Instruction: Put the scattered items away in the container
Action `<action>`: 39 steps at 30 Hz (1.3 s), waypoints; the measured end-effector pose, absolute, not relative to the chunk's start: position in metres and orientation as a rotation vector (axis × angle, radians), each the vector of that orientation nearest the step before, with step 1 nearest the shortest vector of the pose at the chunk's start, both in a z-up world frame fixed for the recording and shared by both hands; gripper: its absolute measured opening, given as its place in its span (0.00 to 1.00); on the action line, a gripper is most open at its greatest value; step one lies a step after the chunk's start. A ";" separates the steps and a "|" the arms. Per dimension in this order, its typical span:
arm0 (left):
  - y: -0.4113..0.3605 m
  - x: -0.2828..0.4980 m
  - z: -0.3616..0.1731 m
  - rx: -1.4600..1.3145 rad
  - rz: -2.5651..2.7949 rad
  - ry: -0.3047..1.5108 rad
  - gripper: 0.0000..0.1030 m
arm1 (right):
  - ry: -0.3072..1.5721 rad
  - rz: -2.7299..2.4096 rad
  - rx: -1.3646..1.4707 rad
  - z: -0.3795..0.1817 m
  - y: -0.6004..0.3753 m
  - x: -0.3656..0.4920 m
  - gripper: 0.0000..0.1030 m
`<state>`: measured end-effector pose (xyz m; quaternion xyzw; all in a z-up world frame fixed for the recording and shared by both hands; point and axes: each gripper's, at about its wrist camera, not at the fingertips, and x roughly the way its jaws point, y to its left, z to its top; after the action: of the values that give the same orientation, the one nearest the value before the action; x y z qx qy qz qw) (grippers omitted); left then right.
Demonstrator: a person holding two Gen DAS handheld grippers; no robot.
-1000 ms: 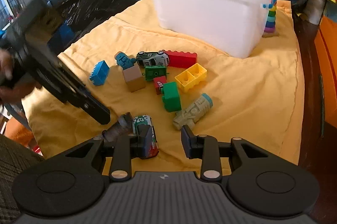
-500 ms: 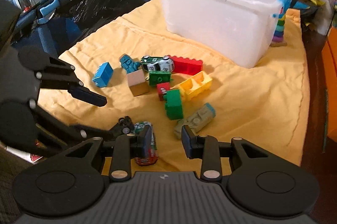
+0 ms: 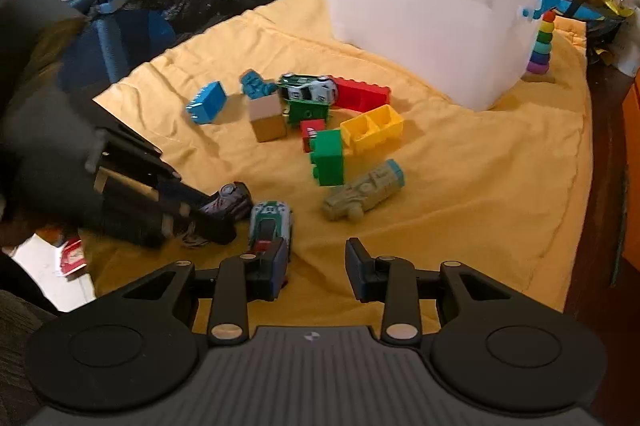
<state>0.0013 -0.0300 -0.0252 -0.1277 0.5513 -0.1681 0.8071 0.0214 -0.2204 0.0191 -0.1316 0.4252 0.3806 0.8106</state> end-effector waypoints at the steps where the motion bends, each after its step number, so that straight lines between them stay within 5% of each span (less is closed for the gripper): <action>1: -0.014 0.006 -0.031 -0.359 -0.347 1.202 0.19 | 0.904 0.827 -0.271 0.020 -0.221 0.021 0.35; 7: 0.001 0.011 -0.013 -0.143 -0.219 1.151 0.53 | 0.881 0.881 -0.263 0.022 -0.213 0.020 0.36; 13: -0.020 -0.011 0.005 0.113 -0.271 1.014 0.59 | 0.868 0.872 -0.264 0.017 -0.194 0.014 0.36; 22: -0.050 -0.018 -0.030 0.433 -0.320 0.917 0.59 | 0.892 0.751 -0.352 -0.011 -0.166 0.003 0.45; 25: -0.041 -0.016 -0.029 0.320 -0.326 0.945 0.35 | 0.852 0.710 -0.362 -0.019 -0.169 -0.005 0.45; 29: -0.045 -0.018 -0.030 0.309 -0.311 0.932 0.33 | 0.856 0.703 -0.347 -0.018 -0.171 -0.008 0.32; 39: -0.042 0.019 0.048 0.256 -0.263 0.755 0.32 | 0.744 0.680 -0.248 0.049 -0.201 0.025 0.32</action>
<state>0.0189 -0.0415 0.0483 0.1245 0.3665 -0.1274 0.9132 0.0246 -0.2006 0.0490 -0.1186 0.3555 0.3249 0.8683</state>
